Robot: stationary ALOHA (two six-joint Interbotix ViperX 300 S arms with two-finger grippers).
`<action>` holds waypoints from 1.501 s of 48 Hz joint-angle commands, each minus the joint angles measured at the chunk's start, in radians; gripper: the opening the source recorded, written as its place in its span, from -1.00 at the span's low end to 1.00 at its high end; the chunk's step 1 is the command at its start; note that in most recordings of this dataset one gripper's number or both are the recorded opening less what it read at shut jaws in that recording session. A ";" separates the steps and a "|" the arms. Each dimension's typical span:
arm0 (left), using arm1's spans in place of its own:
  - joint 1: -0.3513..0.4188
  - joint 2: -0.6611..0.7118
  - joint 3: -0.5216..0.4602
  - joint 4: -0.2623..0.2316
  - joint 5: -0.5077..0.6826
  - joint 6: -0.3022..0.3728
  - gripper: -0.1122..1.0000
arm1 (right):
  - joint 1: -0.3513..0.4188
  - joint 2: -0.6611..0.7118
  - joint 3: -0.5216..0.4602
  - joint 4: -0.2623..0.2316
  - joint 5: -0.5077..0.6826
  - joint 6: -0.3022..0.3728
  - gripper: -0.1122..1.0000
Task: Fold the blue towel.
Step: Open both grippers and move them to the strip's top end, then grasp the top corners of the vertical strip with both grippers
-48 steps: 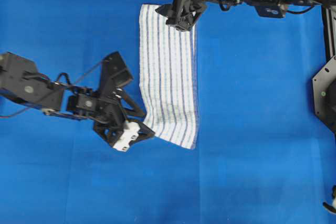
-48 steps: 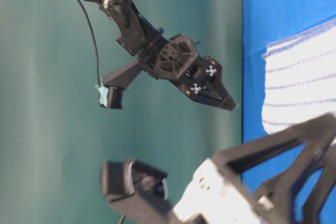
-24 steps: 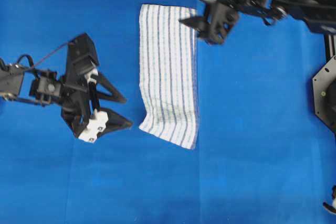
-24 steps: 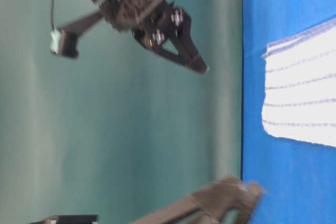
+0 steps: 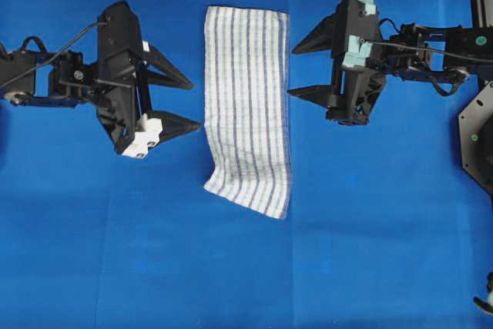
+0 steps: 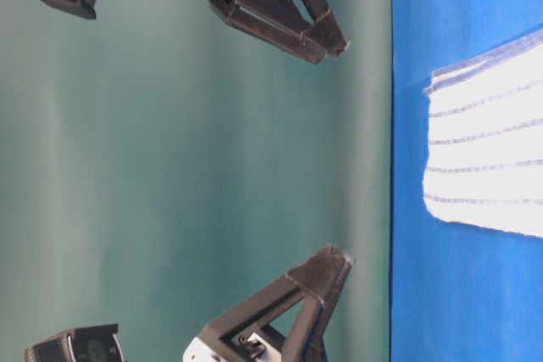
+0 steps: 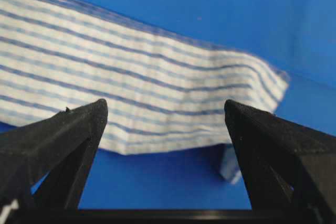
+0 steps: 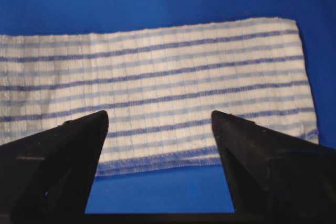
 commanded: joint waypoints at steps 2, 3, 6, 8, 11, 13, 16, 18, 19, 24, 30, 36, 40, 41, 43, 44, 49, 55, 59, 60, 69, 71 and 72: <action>0.020 0.003 -0.032 0.003 -0.009 0.009 0.79 | 0.002 -0.014 -0.012 0.000 -0.009 0.002 0.76; 0.021 0.003 -0.034 0.003 -0.009 0.009 0.79 | 0.002 -0.014 -0.012 0.000 -0.009 0.002 0.77; 0.028 0.008 -0.037 0.003 -0.009 0.009 0.79 | 0.000 -0.011 -0.015 -0.003 -0.009 0.002 0.77; 0.029 0.009 -0.037 0.003 -0.009 0.009 0.79 | -0.002 -0.008 -0.017 -0.003 -0.009 0.002 0.76; 0.029 0.009 -0.038 0.003 -0.009 0.009 0.79 | -0.003 -0.006 -0.017 -0.005 -0.009 0.002 0.76; 0.029 0.009 -0.038 0.003 -0.009 0.009 0.79 | -0.003 -0.005 -0.017 -0.005 -0.009 0.002 0.76; 0.032 0.011 -0.040 0.003 -0.009 0.009 0.79 | -0.009 -0.003 -0.017 -0.006 -0.011 0.002 0.76; 0.040 0.011 -0.041 0.003 -0.012 0.009 0.79 | -0.014 0.000 -0.018 -0.008 -0.011 0.000 0.76; 0.046 0.012 -0.043 0.003 -0.015 0.011 0.79 | -0.020 0.002 -0.018 -0.008 -0.012 0.000 0.76; 0.091 0.026 -0.052 0.012 -0.029 0.025 0.79 | -0.057 0.023 -0.025 -0.011 -0.025 -0.003 0.76; 0.166 0.074 -0.074 0.012 -0.061 0.114 0.79 | -0.120 0.072 -0.035 -0.020 -0.044 -0.005 0.76; 0.224 0.141 -0.103 0.012 -0.092 0.170 0.79 | -0.167 0.130 -0.046 -0.025 -0.080 -0.005 0.76; 0.267 0.199 -0.123 0.011 -0.120 0.187 0.79 | -0.198 0.175 -0.054 -0.025 -0.110 -0.005 0.76; 0.275 0.213 -0.127 0.012 -0.127 0.192 0.79 | -0.204 0.187 -0.054 -0.025 -0.120 -0.005 0.76; 0.291 0.238 -0.133 0.012 -0.140 0.202 0.79 | -0.222 0.216 -0.057 -0.025 -0.143 -0.005 0.76; 0.301 0.250 -0.138 0.012 -0.147 0.207 0.79 | -0.227 0.229 -0.060 -0.025 -0.153 -0.005 0.76; 0.337 0.319 -0.153 0.012 -0.198 0.239 0.79 | -0.253 0.290 -0.069 -0.025 -0.202 -0.006 0.76; 0.373 0.388 -0.167 0.012 -0.259 0.249 0.79 | -0.278 0.360 -0.091 -0.025 -0.247 -0.006 0.76; 0.388 0.431 -0.175 0.012 -0.293 0.249 0.79 | -0.291 0.396 -0.101 -0.025 -0.264 -0.006 0.76; 0.391 0.439 -0.178 0.012 -0.298 0.249 0.79 | -0.295 0.405 -0.103 -0.025 -0.267 -0.006 0.76; 0.394 0.508 -0.198 0.011 -0.322 0.249 0.79 | -0.316 0.483 -0.115 -0.025 -0.310 -0.006 0.76; 0.394 0.517 -0.199 0.011 -0.322 0.249 0.79 | -0.318 0.497 -0.118 -0.025 -0.318 -0.006 0.75; 0.394 0.523 -0.199 0.011 -0.322 0.249 0.79 | -0.318 0.502 -0.118 -0.025 -0.321 -0.006 0.74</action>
